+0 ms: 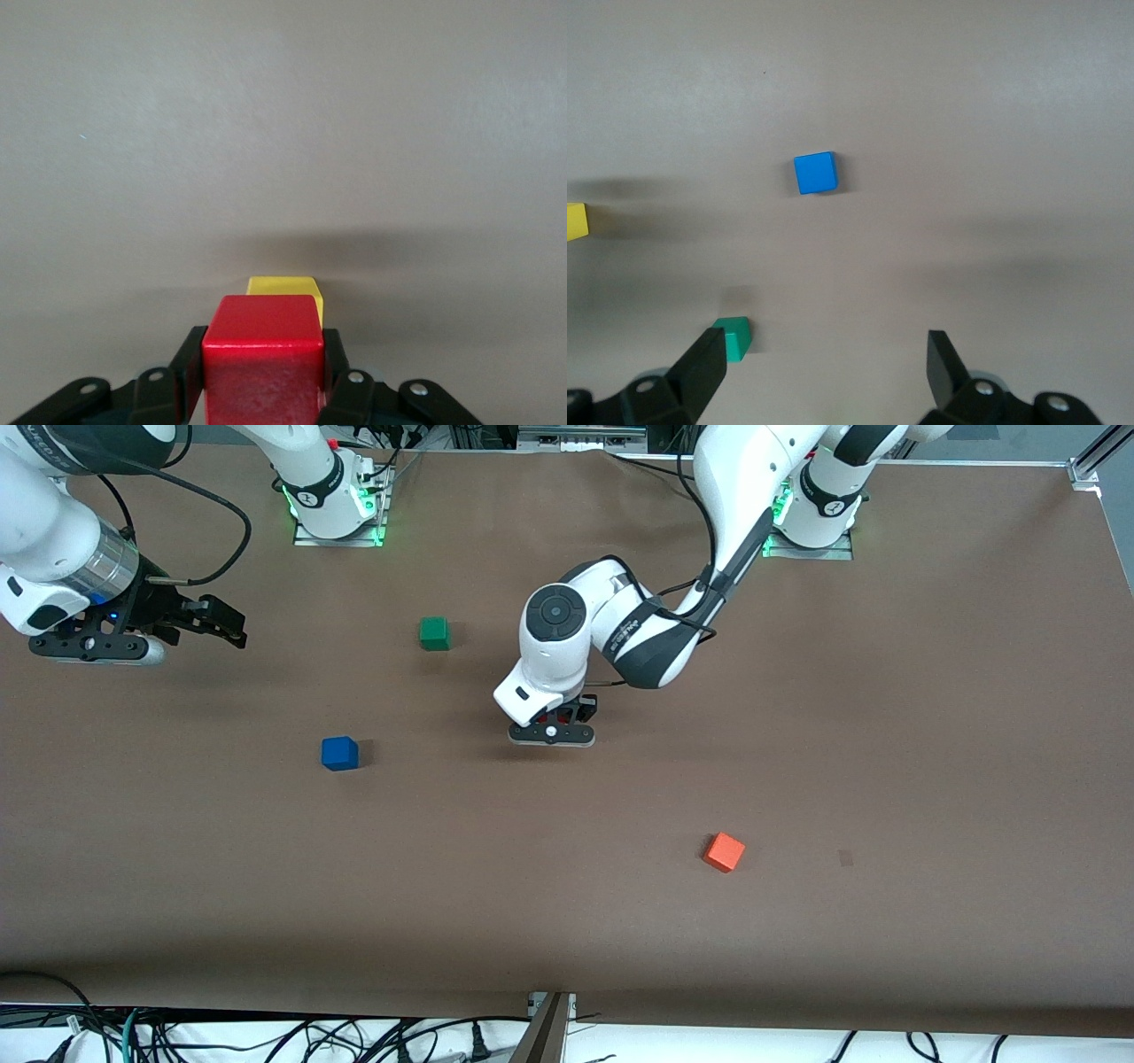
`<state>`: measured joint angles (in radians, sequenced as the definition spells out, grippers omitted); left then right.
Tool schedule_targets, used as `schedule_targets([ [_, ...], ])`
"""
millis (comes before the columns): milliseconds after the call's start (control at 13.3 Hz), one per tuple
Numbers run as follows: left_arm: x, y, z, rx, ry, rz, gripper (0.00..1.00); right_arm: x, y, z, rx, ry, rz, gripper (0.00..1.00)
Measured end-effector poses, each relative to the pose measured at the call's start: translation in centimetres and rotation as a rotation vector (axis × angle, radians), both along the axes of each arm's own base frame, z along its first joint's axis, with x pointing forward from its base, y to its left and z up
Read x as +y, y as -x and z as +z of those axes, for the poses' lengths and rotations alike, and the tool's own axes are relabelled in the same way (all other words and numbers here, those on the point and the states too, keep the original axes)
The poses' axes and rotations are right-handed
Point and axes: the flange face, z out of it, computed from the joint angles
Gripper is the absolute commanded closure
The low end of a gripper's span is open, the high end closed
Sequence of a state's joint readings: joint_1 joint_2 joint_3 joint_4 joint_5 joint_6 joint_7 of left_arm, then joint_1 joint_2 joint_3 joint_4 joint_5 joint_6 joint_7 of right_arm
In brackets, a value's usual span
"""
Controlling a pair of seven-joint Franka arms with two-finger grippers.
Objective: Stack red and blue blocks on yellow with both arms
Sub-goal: 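Lower the red cube onto the yellow cube and open the left gripper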
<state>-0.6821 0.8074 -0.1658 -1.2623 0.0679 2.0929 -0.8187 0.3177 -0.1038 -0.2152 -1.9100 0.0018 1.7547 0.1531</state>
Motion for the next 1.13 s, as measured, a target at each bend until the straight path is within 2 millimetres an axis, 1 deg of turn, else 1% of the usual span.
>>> schedule_targets([
  [226,-0.7,0.9,-1.7,0.010,-0.020,-0.013,0.82,-0.3,0.2,0.4,0.000,0.010,0.000,0.00],
  [452,-0.7,0.9,-2.5,0.013,-0.031,-0.014,0.82,-0.4,0.3,0.9,0.000,0.009,-0.001,0.00],
  [829,-0.6,0.3,-2.2,-0.001,-0.030,-0.008,0.82,-0.4,0.4,0.8,0.007,0.010,0.000,0.00],
  [1131,-0.8,0.4,-2.4,0.000,-0.030,0.004,0.80,-0.4,0.4,0.8,0.009,0.011,0.000,0.00],
])
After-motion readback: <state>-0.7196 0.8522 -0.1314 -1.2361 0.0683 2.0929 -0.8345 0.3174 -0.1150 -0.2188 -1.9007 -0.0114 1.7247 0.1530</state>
